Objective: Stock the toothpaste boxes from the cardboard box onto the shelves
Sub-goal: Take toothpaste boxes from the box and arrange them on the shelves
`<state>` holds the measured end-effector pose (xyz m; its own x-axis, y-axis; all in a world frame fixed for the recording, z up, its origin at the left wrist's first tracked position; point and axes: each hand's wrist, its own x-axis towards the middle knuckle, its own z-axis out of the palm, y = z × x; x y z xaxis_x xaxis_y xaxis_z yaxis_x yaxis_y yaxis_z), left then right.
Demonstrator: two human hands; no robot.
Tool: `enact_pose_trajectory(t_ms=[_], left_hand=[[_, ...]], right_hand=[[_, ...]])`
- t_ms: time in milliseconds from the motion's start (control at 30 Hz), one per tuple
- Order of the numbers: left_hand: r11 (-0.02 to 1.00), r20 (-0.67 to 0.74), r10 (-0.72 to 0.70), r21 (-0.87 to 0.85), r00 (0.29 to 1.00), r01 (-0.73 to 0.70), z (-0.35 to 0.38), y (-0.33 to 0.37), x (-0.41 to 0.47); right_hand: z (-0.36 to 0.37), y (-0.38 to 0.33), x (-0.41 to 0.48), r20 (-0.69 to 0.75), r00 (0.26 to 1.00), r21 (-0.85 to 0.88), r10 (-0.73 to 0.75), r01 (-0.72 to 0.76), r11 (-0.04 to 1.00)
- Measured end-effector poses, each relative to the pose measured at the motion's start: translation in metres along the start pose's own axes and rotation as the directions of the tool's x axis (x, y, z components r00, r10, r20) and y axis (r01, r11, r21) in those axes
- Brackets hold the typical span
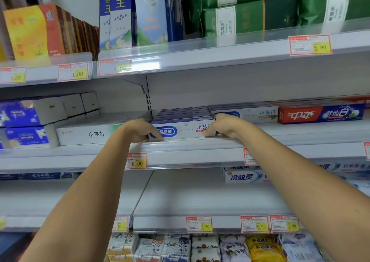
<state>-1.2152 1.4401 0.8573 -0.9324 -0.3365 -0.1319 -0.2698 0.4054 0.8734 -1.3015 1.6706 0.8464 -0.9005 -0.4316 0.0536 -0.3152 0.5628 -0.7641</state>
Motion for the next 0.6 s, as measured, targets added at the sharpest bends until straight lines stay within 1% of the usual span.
enact_pose_trajectory(t_ms=[133, 267, 367, 400, 433, 467, 500, 533, 567, 600], left_hand=[[1.0, -0.016, -0.003, -0.012, 1.0, 0.003, -0.003, -0.004, 0.01], [1.0, 0.003, -0.005, -0.018, 1.0, 0.005, -0.005, -0.007, 0.015], [1.0, -0.021, 0.003, -0.003, 1.0, -0.003, -0.007, -0.01, 0.014], [0.999, -0.046, 0.017, 0.03, 0.999, -0.016, -0.006, -0.01, 0.012], [0.994, -0.084, 0.037, 0.108, 0.996, -0.028, -0.005, -0.008, 0.009], [0.974, -0.134, 0.071, 0.221, 0.989, -0.04, -0.002, -0.007, 0.004], [0.934, -0.199, 0.133, 0.353, 0.971, -0.056, 0.002, -0.006, -0.003], [0.882, -0.273, 0.226, 0.465, 0.935, -0.077, 0.008, -0.005, -0.012], [0.835, -0.347, 0.339, 0.54, 0.875, -0.109, 0.018, -0.005, -0.026], [0.803, -0.404, 0.458, 0.571, 0.792, -0.173, 0.029, -0.006, -0.041]], right_hand=[[0.001, -0.002, 0.001, 0.025, 1.0, -0.009, -0.009, 0.01, 1.0], [0.002, -0.002, -0.002, 0.031, 0.999, -0.106, -0.03, 0.033, 0.994], [0.0, -0.001, -0.004, 0.024, 0.999, -0.166, -0.043, 0.047, 0.985], [0.0, -0.001, -0.006, 0.016, 0.999, -0.18, -0.048, 0.05, 0.982], [0.0, -0.001, -0.008, -0.009, 0.998, -0.179, -0.07, 0.067, 0.982], [0.0, -0.002, -0.012, -0.054, 0.994, -0.179, -0.097, 0.086, 0.98], [0.001, -0.003, -0.019, -0.123, 0.982, -0.178, -0.145, 0.122, 0.976], [0.001, -0.004, -0.025, -0.217, 0.955, -0.177, -0.203, 0.166, 0.97], [0.001, -0.004, -0.033, -0.299, 0.916, -0.179, -0.268, 0.222, 0.958], [0.002, -0.002, -0.041, -0.363, 0.871, -0.168, -0.33, 0.288, 0.943]])
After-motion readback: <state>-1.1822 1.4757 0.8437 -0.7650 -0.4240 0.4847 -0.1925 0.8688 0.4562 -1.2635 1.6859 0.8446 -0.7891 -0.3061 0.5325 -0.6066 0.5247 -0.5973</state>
